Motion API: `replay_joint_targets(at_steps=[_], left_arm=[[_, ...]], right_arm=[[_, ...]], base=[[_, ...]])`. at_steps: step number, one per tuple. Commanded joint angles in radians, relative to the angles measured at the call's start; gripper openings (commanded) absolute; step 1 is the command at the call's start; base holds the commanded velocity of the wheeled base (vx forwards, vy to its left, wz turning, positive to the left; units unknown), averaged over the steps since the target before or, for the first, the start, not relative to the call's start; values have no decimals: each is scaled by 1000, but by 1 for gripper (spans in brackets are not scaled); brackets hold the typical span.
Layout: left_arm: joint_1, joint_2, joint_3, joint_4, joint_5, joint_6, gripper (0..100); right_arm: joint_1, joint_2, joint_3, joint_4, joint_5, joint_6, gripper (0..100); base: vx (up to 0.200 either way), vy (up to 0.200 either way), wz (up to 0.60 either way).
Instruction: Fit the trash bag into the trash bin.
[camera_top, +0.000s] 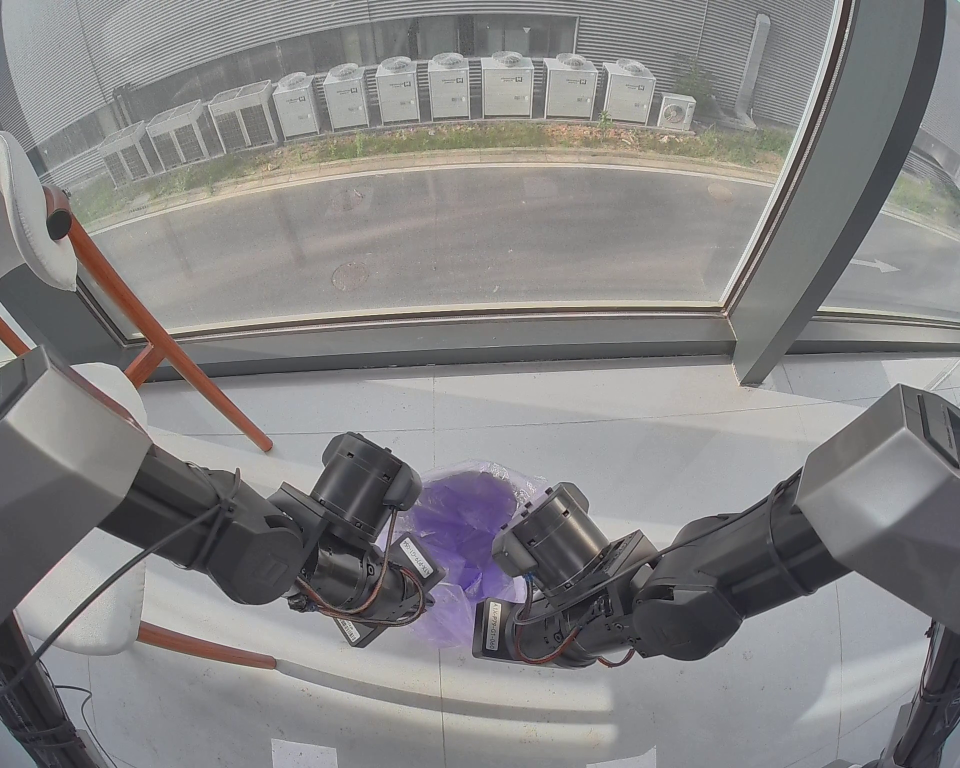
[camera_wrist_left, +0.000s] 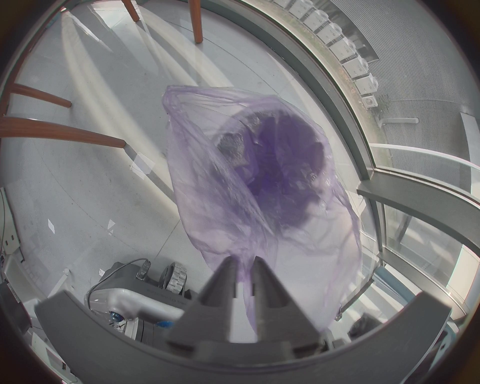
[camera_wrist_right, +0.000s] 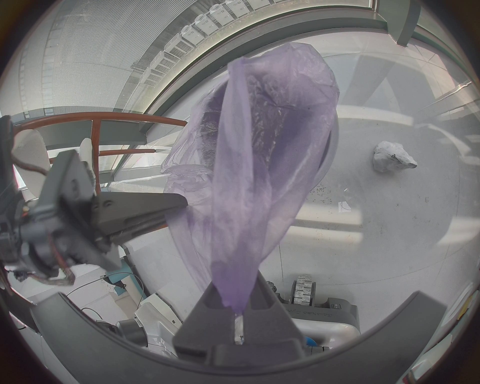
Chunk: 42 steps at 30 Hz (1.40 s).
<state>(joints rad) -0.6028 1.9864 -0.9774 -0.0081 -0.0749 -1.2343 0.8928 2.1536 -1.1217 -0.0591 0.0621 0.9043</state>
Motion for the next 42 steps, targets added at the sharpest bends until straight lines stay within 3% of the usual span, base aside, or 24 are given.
replay_joint_targets(at_steps=[1,8,12,17,18,23,24,33,42], left_arm=[[18,54,6,-6,3,-1,0],[57,37,29,2,4,1,0],[54,-1,80,-4,6,1,0],[49,19,103,-12,18,-1,0],[44,35,98,-12,18,-1,0],[37,42,97,-12,20,-1,0],[37,43,105,-12,20,-1,0],[40,48,132,-12,44,2,0],[40,81,163,-10,56,55,0]], right_arm=[[2,-3,3,-1,1,1,0],[-20,-9,5,-2,-19,5,0],[-77,-1,26,-1,-44,8,0],[-80,9,54,-13,-39,7,0],[-77,11,59,-45,-39,7,100],[-74,9,82,-134,-50,22,100],[-83,-8,112,-180,-51,64,100],[-210,-28,125,-188,-51,73,100],[-268,6,141,-186,-50,56,100]], base=[[0,0,0],[0,0,0],[0,0,0],[0,0,0],[0,0,0],[0,0,0],[0,0,0],[0,0,0],[0,0,0]])
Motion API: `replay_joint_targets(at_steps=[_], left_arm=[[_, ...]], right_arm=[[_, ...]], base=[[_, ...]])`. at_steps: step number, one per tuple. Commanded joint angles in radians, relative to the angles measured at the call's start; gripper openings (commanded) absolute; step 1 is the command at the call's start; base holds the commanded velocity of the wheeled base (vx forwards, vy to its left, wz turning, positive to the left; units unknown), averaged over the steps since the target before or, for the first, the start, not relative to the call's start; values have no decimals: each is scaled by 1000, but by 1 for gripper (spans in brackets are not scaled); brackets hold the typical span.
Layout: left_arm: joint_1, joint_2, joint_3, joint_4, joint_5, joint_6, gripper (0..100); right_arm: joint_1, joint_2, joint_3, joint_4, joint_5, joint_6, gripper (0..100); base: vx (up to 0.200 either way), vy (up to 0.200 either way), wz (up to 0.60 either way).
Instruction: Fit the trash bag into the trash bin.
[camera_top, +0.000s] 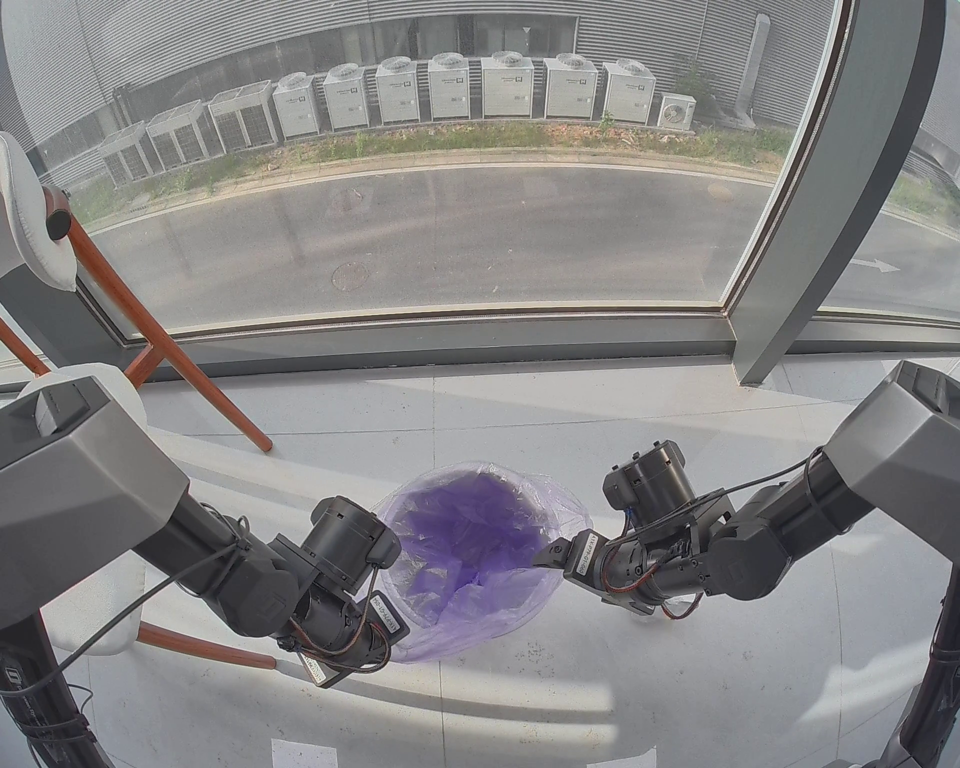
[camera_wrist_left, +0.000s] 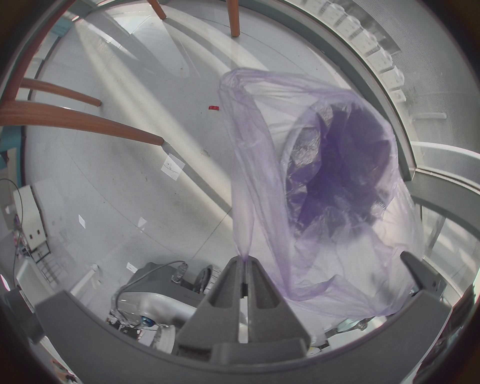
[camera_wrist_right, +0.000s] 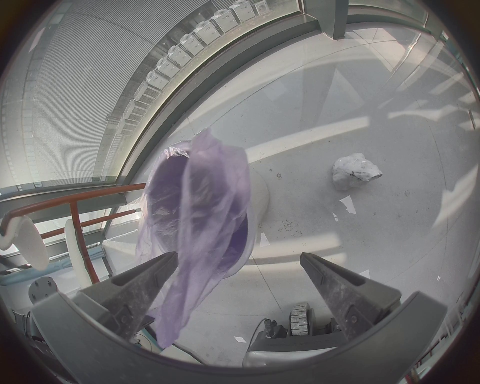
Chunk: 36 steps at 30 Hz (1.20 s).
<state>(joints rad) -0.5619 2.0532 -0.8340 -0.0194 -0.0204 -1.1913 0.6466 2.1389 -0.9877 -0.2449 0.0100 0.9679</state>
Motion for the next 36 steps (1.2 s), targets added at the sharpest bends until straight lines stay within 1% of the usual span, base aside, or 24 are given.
replay_joint_targets(at_steps=[1,2,3,4,8,11,12,13,15,16,17,19,26,29,30,32,36], left_arm=[[-3,18,32,-1,10,36,0],[-3,28,32,-1,19,48,0],[-3,41,30,-1,27,56,0],[-3,41,30,-1,27,56,0],[-6,53,33,-1,36,110,0],[-24,56,32,-1,39,162,0],[-26,58,30,-1,40,168,0],[-29,67,26,-1,53,188,0],[-33,84,16,-1,70,217,0],[-33,85,15,-1,73,222,0],[-36,91,7,-1,76,252,0],[-49,102,-10,-1,79,282,0],[-72,124,-51,2,80,311,0],[-72,124,-34,9,79,355,0],[-72,122,-25,7,79,363,100],[-72,120,-20,4,79,366,100],[-69,58,-8,13,79,368,100]], right_arm=[[-31,41,23,-1,1,-32,100],[-35,53,30,-2,1,-52,100],[-35,62,40,-4,1,-74,0],[-35,62,40,-4,1,-74,0],[-47,99,84,-57,7,-159,0],[-70,133,132,-137,2,-290,0],[-74,139,139,-155,2,-307,0],[-85,162,161,-214,1,-359,0],[-94,193,181,-301,1,-408,0],[-97,197,182,-313,1,-413,0],[-102,211,192,-372,2,-434,0],[-104,223,193,-416,4,-442,0],[-107,239,187,-429,8,-442,0],[-108,239,187,-430,10,-431,0],[-108,239,187,-430,8,-429,0],[-107,237,187,-430,8,-429,0],[-107,230,188,-430,10,-431,0]], base=[[0,0,0],[0,0,0],[0,0,0],[0,0,0],[0,0,0],[0,0,0],[0,0,0],[0,0,0],[0,0,0],[0,0,0],[0,0,0],[0,0,0],[0,0,0],[0,0,0],[0,0,0],[0,0,0],[0,0,0]])
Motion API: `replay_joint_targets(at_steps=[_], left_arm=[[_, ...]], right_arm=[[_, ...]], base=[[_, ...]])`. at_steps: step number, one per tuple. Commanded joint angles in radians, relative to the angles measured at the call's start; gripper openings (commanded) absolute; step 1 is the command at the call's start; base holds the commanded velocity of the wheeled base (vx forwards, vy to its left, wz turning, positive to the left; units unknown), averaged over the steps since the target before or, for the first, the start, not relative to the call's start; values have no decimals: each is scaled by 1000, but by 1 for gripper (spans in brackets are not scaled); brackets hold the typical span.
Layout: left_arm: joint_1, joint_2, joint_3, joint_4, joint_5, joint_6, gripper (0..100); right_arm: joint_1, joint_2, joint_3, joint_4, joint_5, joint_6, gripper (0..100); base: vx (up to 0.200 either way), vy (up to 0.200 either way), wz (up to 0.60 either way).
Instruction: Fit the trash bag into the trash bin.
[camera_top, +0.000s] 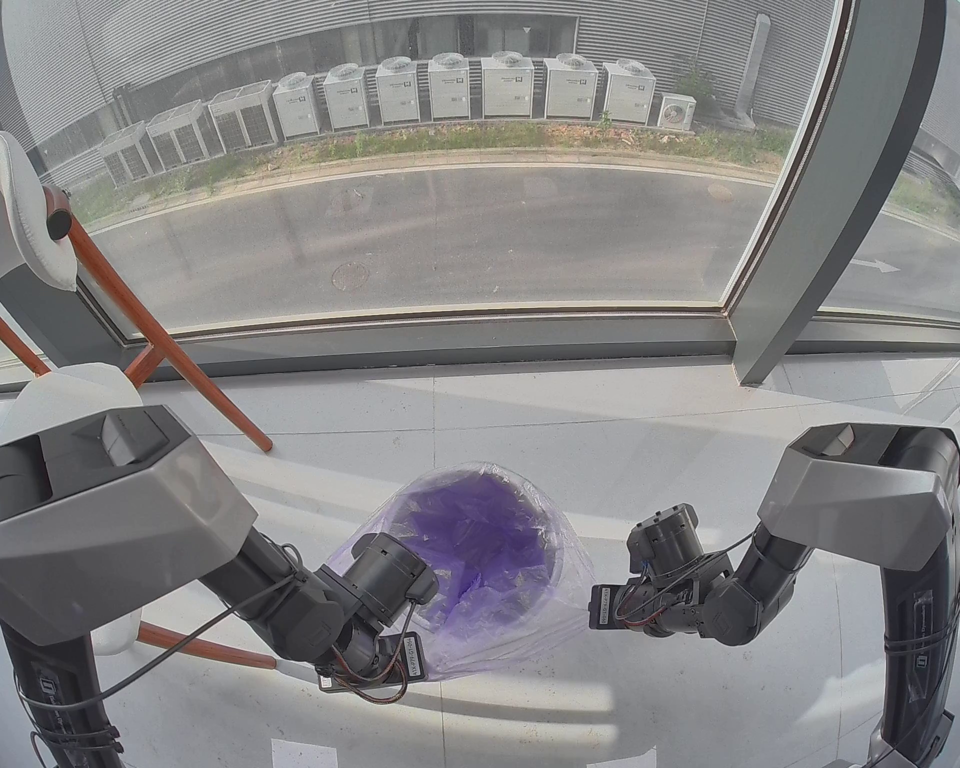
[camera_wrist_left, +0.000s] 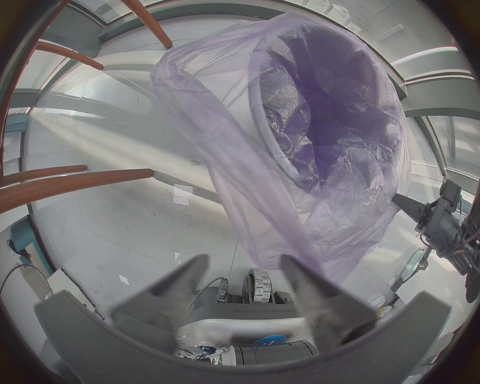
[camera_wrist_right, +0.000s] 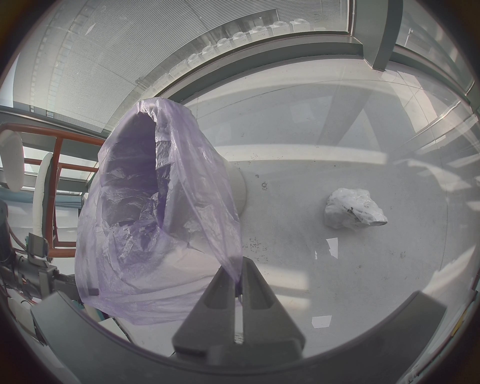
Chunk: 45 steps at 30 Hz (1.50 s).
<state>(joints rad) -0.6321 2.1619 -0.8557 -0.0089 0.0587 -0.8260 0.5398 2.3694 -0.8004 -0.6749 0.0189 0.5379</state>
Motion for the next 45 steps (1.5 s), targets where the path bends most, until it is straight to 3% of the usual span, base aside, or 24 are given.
replay_joint_targets(at_steps=[1,14,15,22,29,33,35,40,44,45], left_arm=[[3,-65,17,6,1,2,100],[45,-504,3,86,-11,-56,100],[43,-510,-32,87,-11,-78,100],[29,-398,-157,69,-88,-186,100],[-60,-214,-180,64,-88,-225,100],[-87,-172,-166,64,-88,-269,100],[-87,-123,-158,63,-73,-274,100],[-64,-94,-161,43,-56,-268,100],[-46,-63,-160,21,-45,-260,100],[-37,-56,-161,15,-42,-249,100]], right_arm=[[0,-1,1,0,1,-1,0],[3,10,20,0,-1,-10,0],[8,11,15,0,-1,-7,100],[11,-39,32,-2,7,39,100],[0,-188,63,0,53,157,100],[-70,-213,64,0,45,182,100],[-162,-208,60,-2,44,175,100],[-300,-154,52,0,52,83,100],[-362,-65,44,-6,52,-41,100],[-397,-19,41,-40,53,-124,100]], base=[[0,0,0],[0,0,0],[0,0,0],[0,0,0],[0,0,0],[0,0,0],[0,0,0],[0,0,0],[0,0,0],[0,0,0]])
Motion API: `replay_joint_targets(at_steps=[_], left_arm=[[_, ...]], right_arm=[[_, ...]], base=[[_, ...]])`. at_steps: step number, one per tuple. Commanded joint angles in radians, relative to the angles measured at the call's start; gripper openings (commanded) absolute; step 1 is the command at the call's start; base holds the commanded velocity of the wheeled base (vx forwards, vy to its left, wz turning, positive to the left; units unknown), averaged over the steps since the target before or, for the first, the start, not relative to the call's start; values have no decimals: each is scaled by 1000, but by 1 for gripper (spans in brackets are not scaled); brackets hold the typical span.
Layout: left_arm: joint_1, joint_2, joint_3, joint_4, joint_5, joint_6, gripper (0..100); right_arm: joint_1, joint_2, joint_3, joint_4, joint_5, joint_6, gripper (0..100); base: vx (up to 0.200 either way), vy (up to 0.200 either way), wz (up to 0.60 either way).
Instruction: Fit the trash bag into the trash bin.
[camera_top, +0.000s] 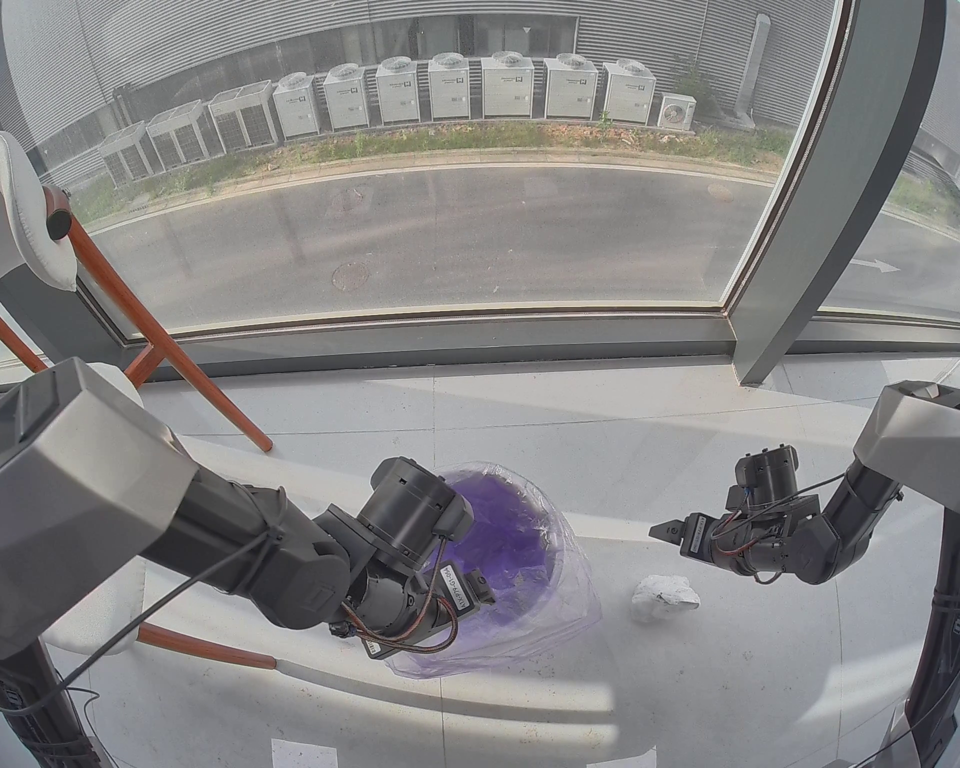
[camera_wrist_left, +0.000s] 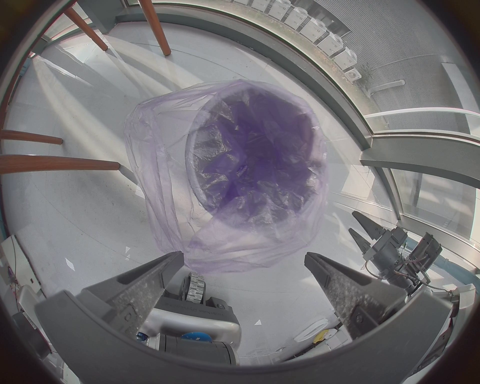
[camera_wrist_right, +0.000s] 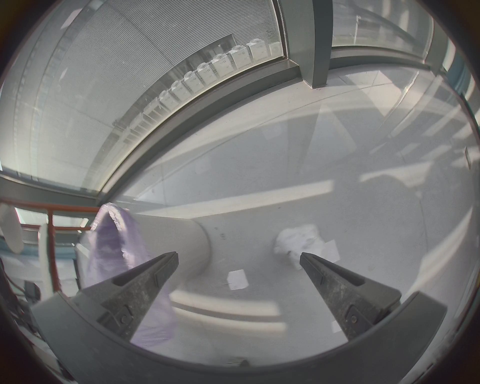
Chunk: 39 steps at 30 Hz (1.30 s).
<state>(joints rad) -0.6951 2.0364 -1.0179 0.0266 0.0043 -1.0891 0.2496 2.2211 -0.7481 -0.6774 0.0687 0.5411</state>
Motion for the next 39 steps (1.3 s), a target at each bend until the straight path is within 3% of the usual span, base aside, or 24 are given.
replay_joint_targets(at_steps=[1,4,8,11,15,20,26,31,36,37,38,39], left_arm=[[35,77,1,-27,17,21,100],[37,119,-4,-57,46,35,100],[32,157,1,-132,46,34,100],[32,127,4,-192,46,26,100],[52,-94,36,-198,10,18,100],[72,-237,117,-203,-27,32,100],[114,-269,151,-203,-27,37,100],[115,-295,153,-206,-21,34,100],[118,-297,111,-252,-17,18,100],[118,-297,111,-252,-17,18,100],[132,-298,108,-290,-17,15,100],[134,-300,107,-304,-17,15,100]], right_arm=[[-125,161,-11,-74,3,-174,100],[-171,252,-17,-209,3,-274,100],[-193,290,-33,-318,37,-282,100],[-191,281,-34,-321,49,-242,100],[-167,256,-37,-309,45,-95,100],[-159,269,-54,-309,43,-79,100],[-161,292,-89,-307,33,-23,100],[-158,281,-135,-237,29,106,100],[-131,246,-336,35,-9,349,100],[-131,246,-336,35,-9,349,100],[-125,241,-438,177,-10,451,100],[-125,244,-494,239,-10,485,100]], base=[[0,0,0],[0,0,0],[0,0,0],[0,0,0],[0,0,0],[-200,0,0],[-200,0,0],[-200,0,0],[-200,0,0],[0,0,0],[0,0,0],[0,0,0]])
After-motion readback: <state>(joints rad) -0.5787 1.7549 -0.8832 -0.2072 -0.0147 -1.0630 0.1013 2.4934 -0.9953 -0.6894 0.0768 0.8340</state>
